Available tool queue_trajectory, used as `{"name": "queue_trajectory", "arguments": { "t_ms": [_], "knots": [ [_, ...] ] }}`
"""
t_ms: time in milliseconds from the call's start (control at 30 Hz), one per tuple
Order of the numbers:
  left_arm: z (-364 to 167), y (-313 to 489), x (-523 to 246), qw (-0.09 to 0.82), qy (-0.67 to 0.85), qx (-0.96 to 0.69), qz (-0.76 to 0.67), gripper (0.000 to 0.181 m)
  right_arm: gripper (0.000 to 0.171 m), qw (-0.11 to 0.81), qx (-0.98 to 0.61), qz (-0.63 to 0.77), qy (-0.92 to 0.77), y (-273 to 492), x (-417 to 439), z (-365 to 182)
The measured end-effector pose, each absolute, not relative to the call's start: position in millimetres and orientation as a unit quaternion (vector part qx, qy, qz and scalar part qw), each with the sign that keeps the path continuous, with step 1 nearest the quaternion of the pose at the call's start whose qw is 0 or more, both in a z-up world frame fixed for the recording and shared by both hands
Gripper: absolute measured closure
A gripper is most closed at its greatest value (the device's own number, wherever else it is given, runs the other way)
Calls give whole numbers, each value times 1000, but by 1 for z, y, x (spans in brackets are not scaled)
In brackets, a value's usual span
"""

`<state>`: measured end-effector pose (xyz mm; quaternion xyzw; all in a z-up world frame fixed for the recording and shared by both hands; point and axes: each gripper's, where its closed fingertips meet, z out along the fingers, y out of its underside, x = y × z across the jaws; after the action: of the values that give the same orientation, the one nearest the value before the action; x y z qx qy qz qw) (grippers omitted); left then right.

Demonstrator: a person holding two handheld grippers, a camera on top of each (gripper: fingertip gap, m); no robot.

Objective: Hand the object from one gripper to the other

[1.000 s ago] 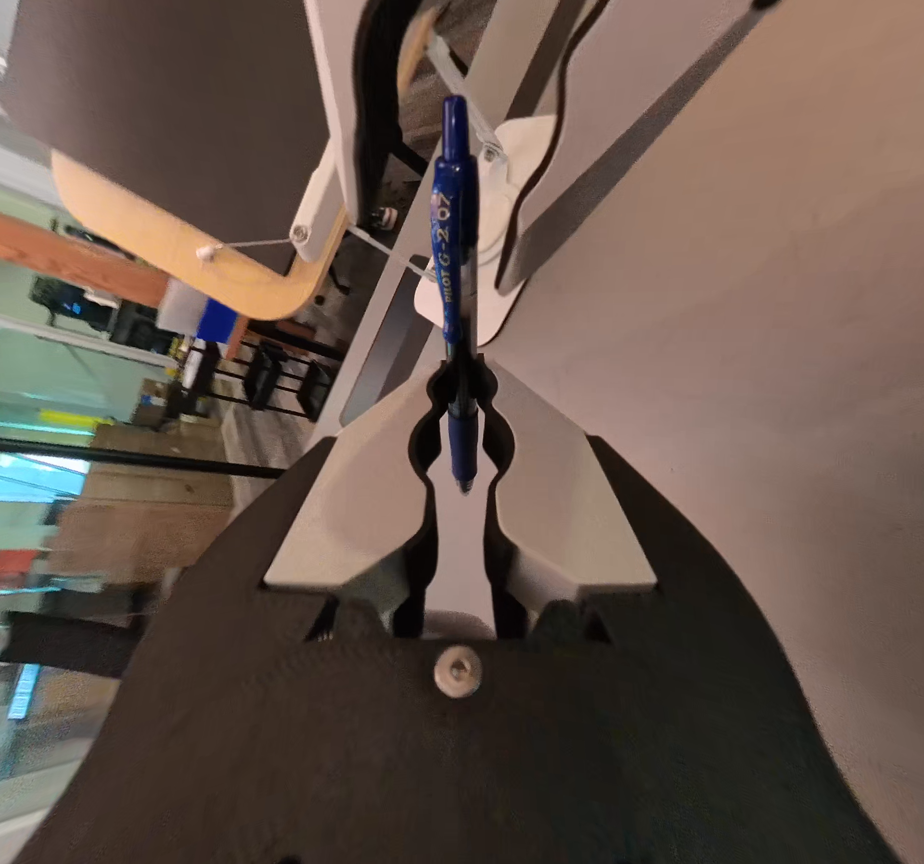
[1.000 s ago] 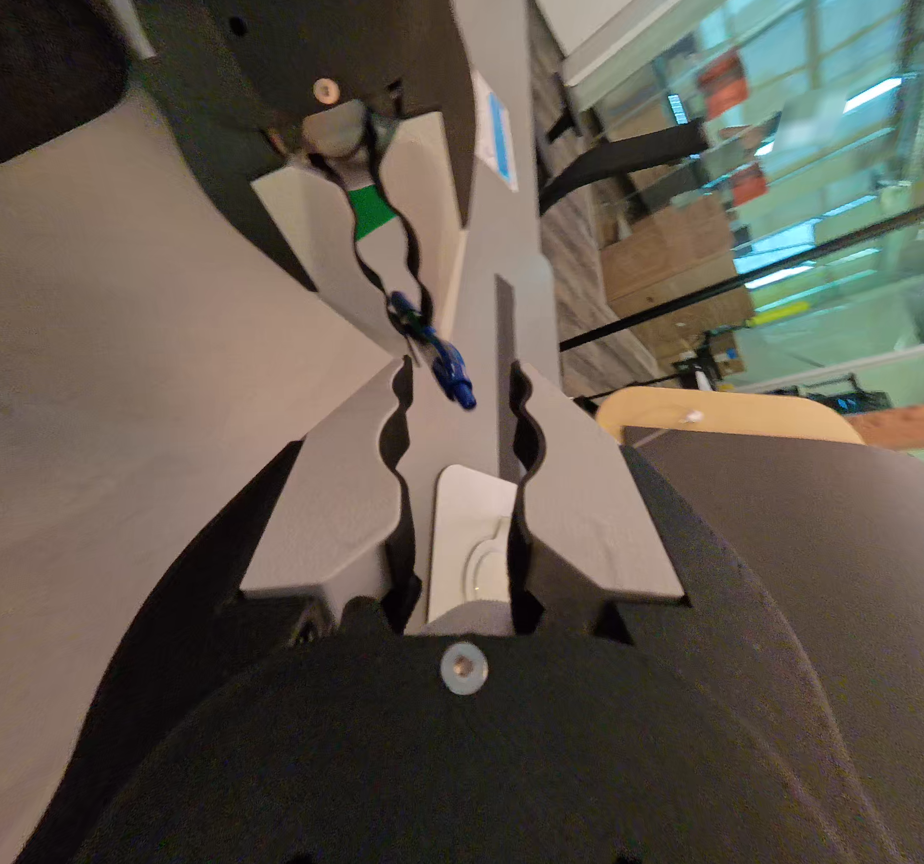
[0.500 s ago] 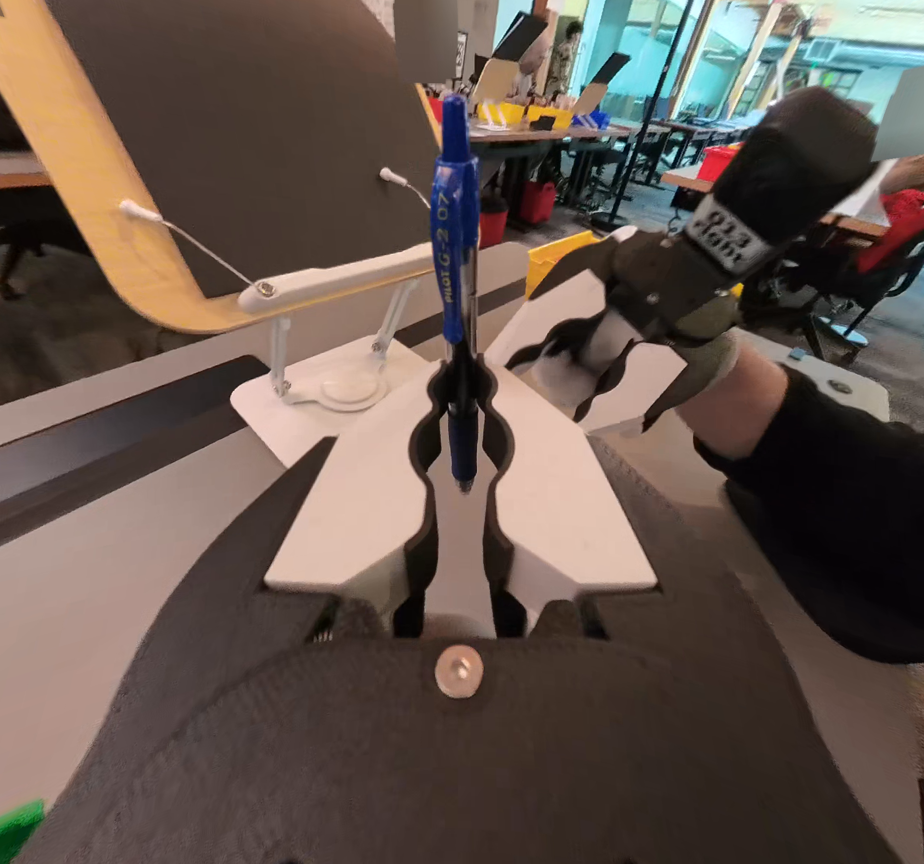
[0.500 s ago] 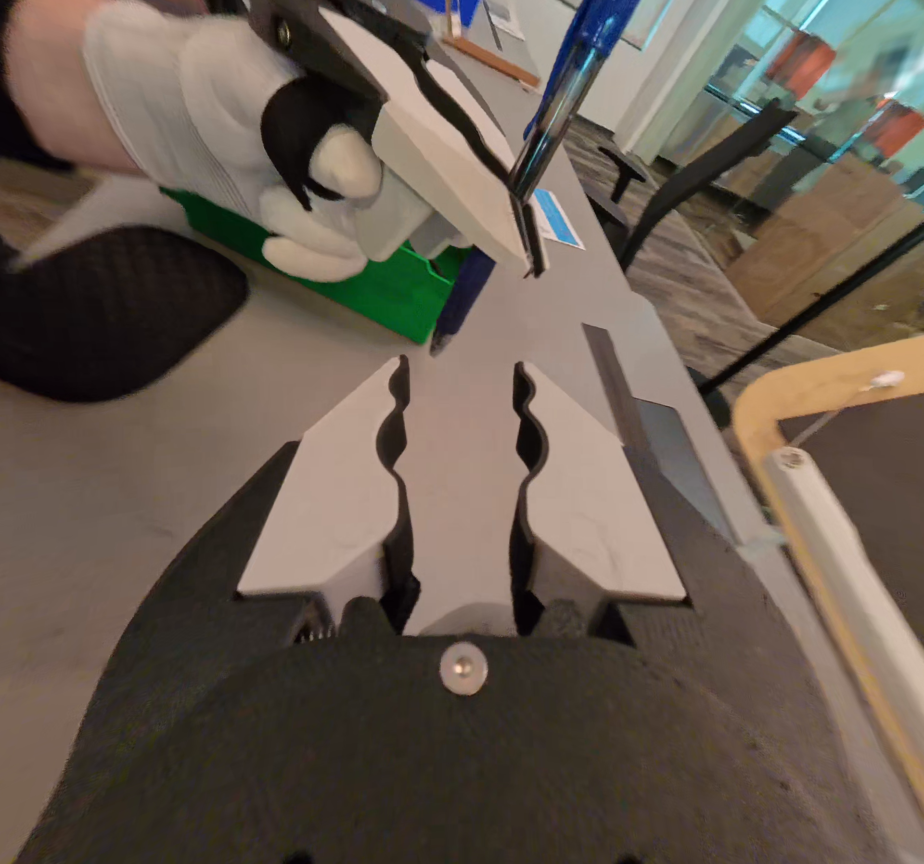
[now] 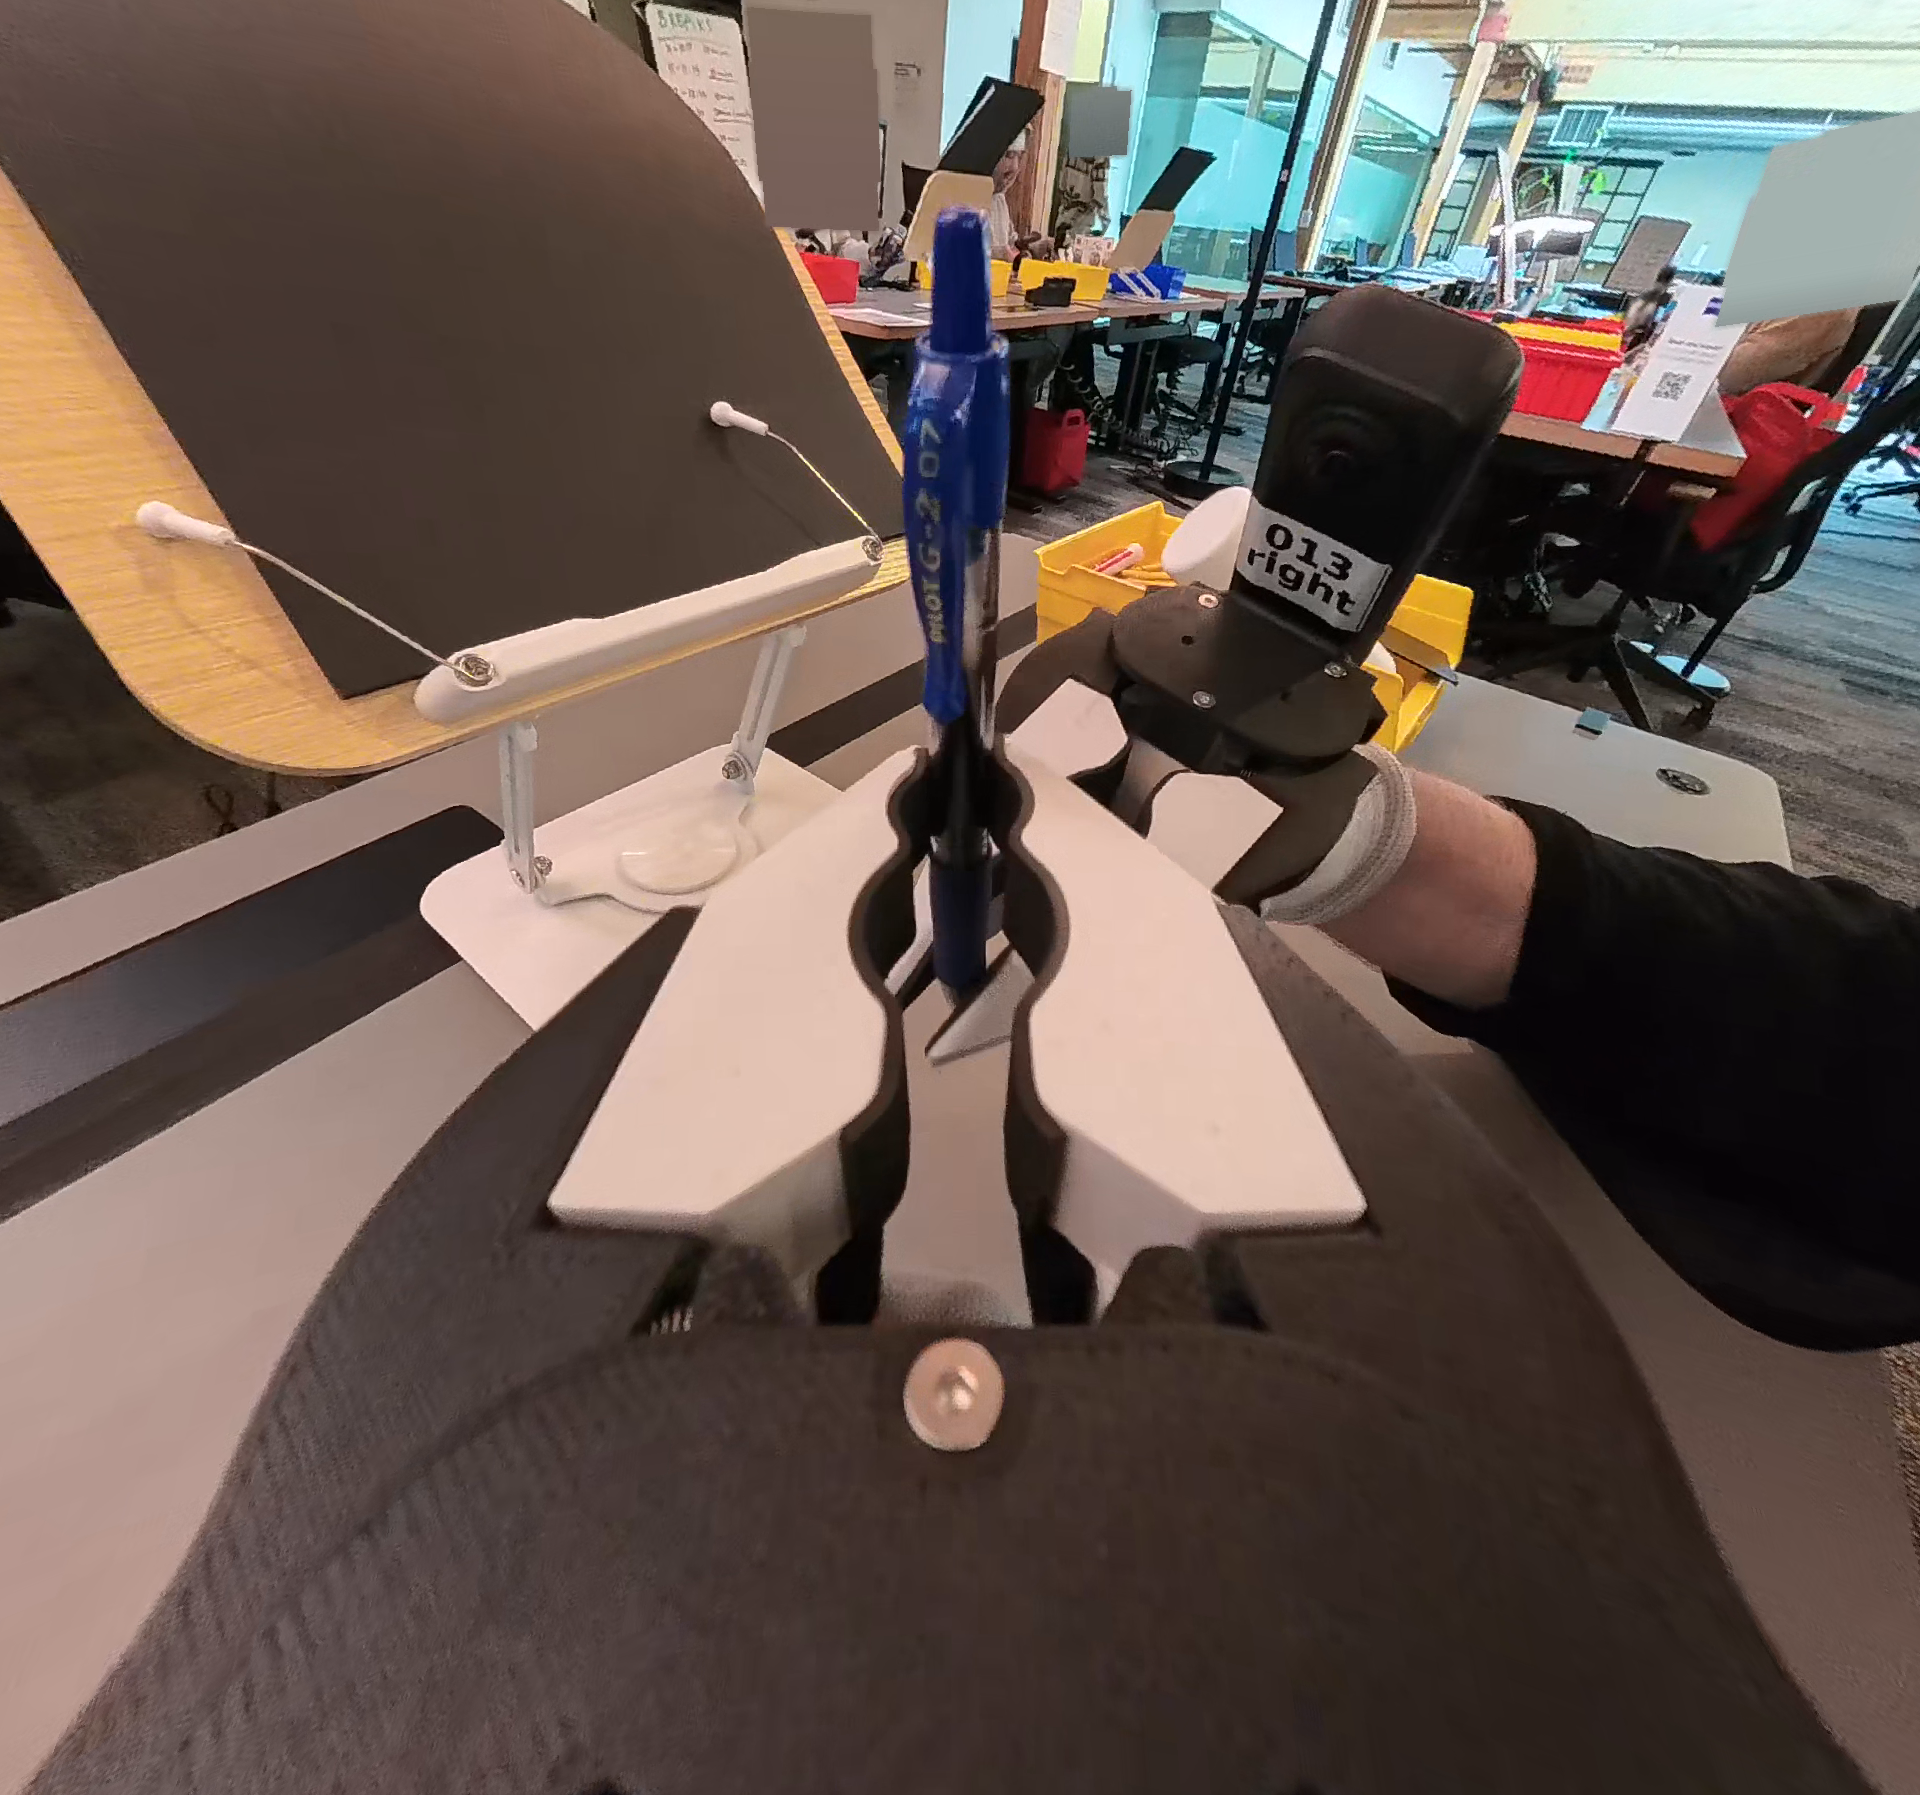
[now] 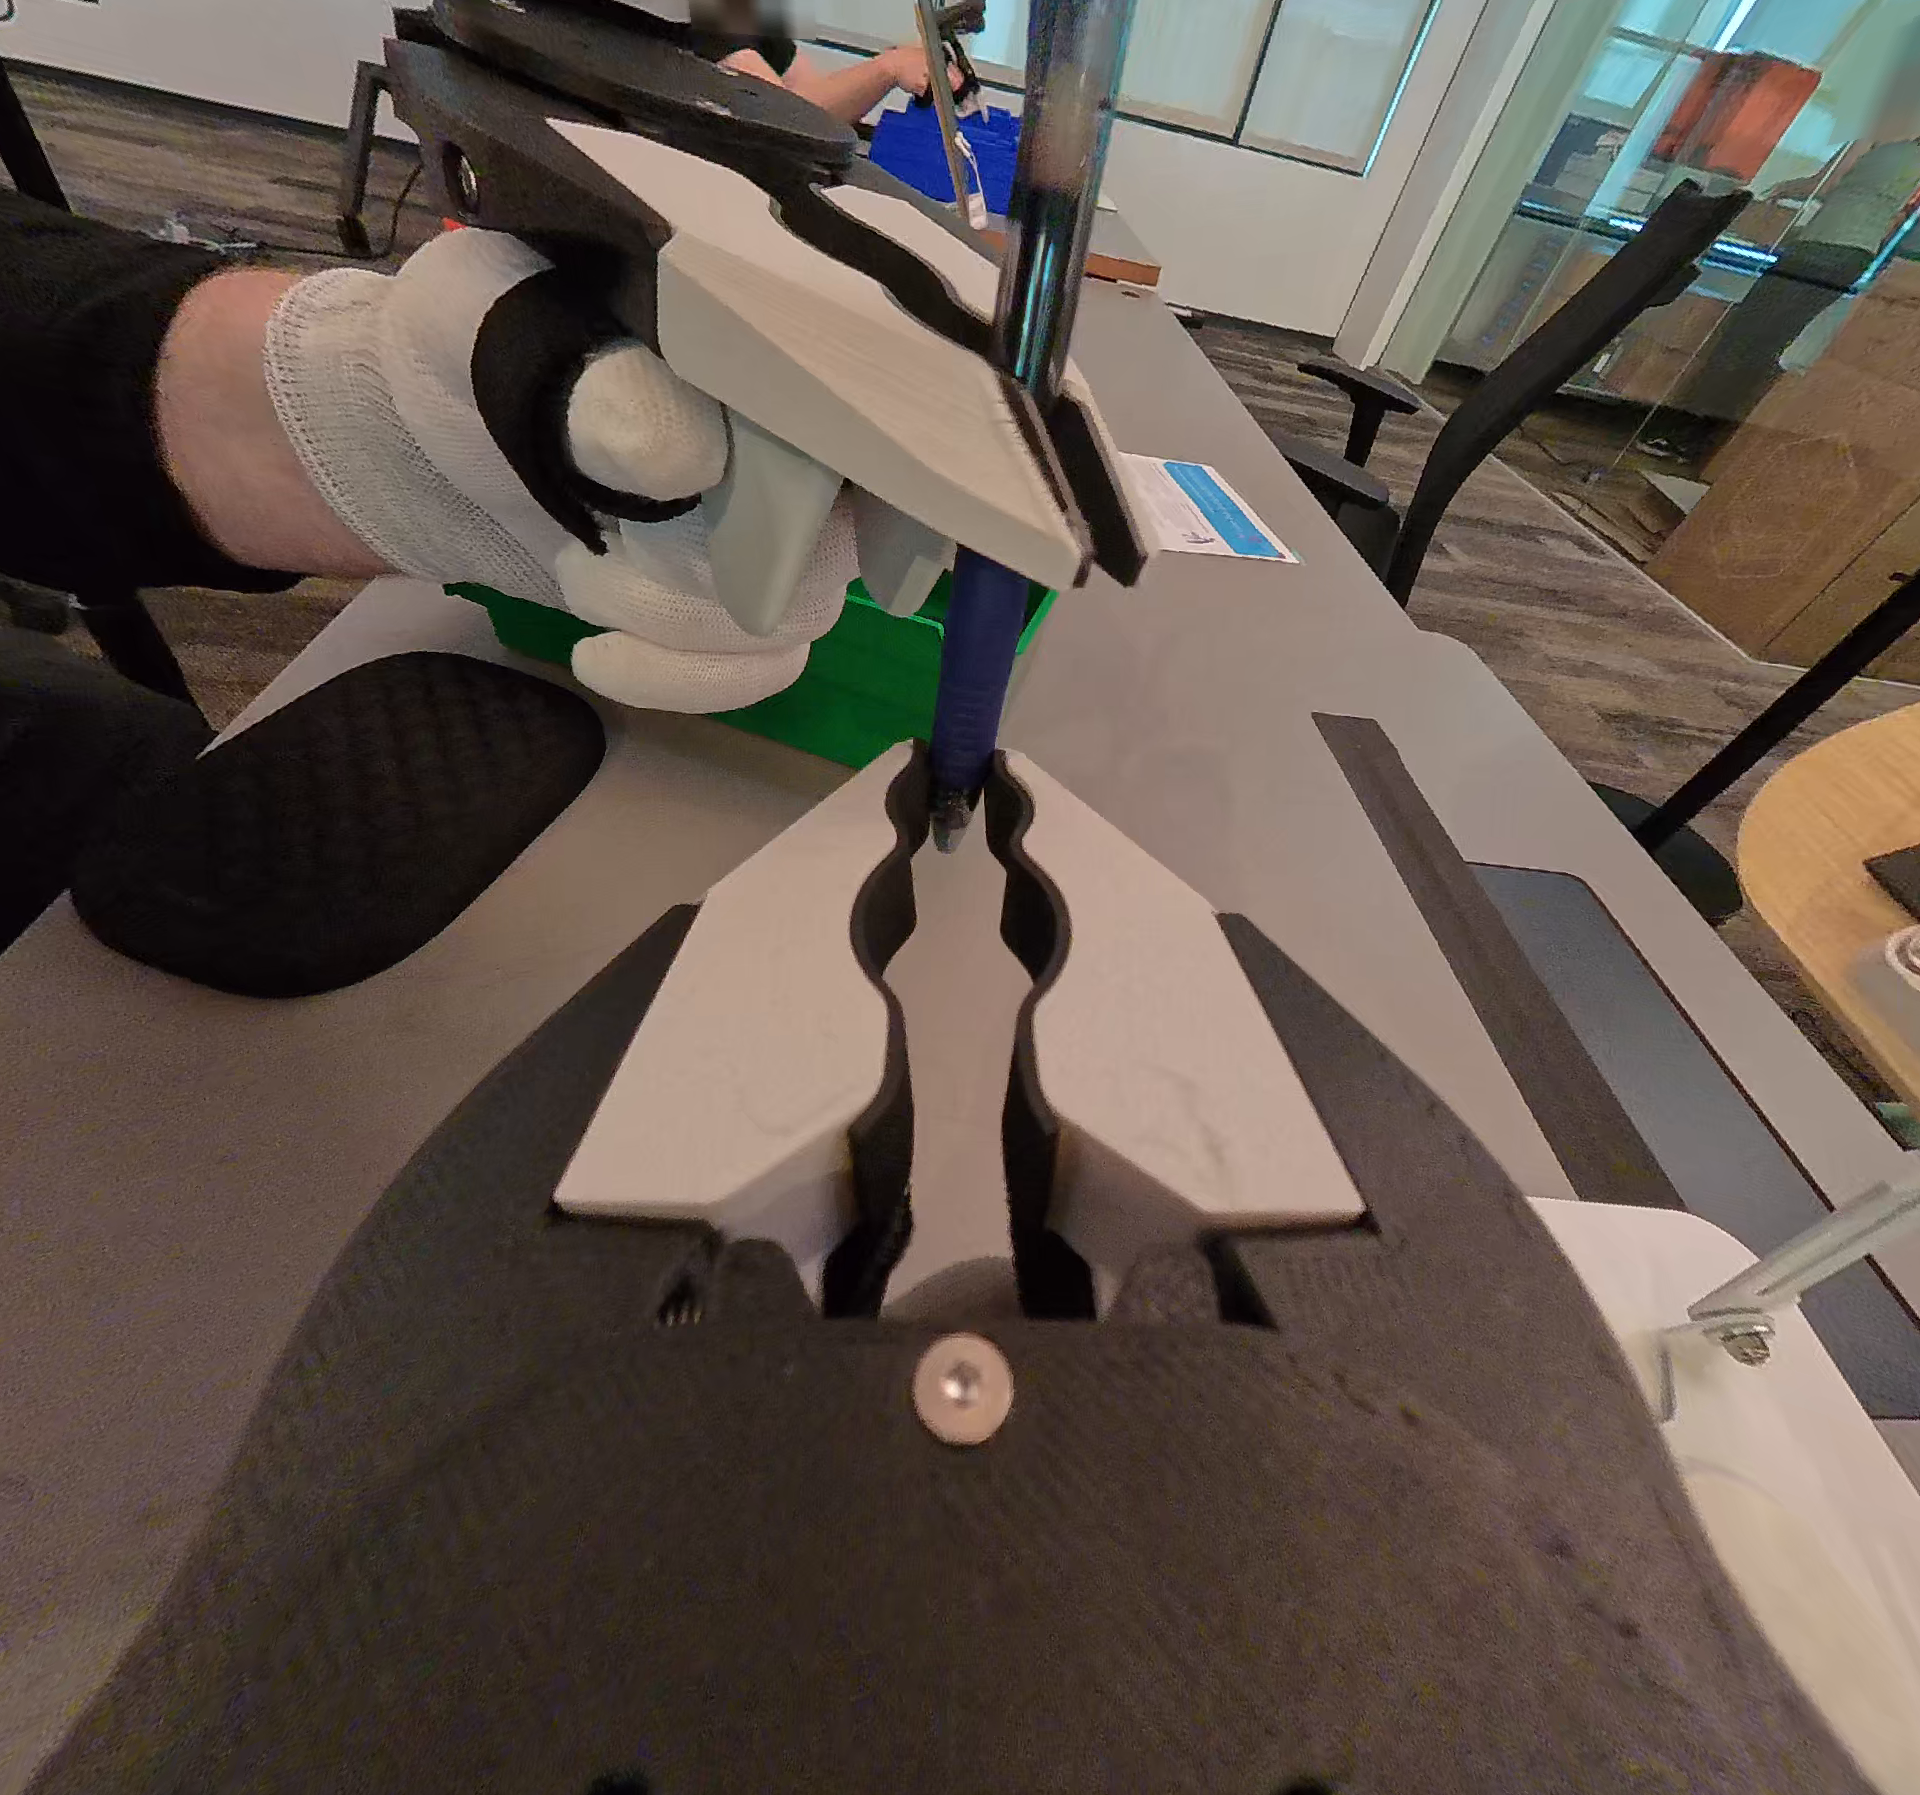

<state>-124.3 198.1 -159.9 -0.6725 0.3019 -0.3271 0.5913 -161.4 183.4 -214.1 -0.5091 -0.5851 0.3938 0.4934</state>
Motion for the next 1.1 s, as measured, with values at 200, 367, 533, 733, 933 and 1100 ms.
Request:
{"name": "queue_trajectory", "arguments": {
  "t_ms": [200, 367, 533, 733, 933, 1100],
  "knots": [
    [-160, 201, -128, 601, 303, -673, -308, 172, 164, 534, -507, 334, -588, 197, -155, -209],
    [-178, 196, -140, 566, 305, -713, -281, 154, 165, 590, -488, 208, -609, 214, -136, -198],
    [-197, 130, -132, 439, 440, -741, -253, 157, 164, 587, -465, 35, -662, 232, -117, -207],
    [-153, 116, -129, 384, 532, -737, -163, 151, 164, 549, -402, -87, -727, 223, -115, -221],
    [-168, 159, -153, 227, 506, -803, -217, 149, 165, 589, -315, -147, -730, 196, -147, -208],
    [-211, 156, -157, 115, 503, -823, -238, 151, 165, 611, -295, -165, -716, 194, -162, -208]
  ]
}}
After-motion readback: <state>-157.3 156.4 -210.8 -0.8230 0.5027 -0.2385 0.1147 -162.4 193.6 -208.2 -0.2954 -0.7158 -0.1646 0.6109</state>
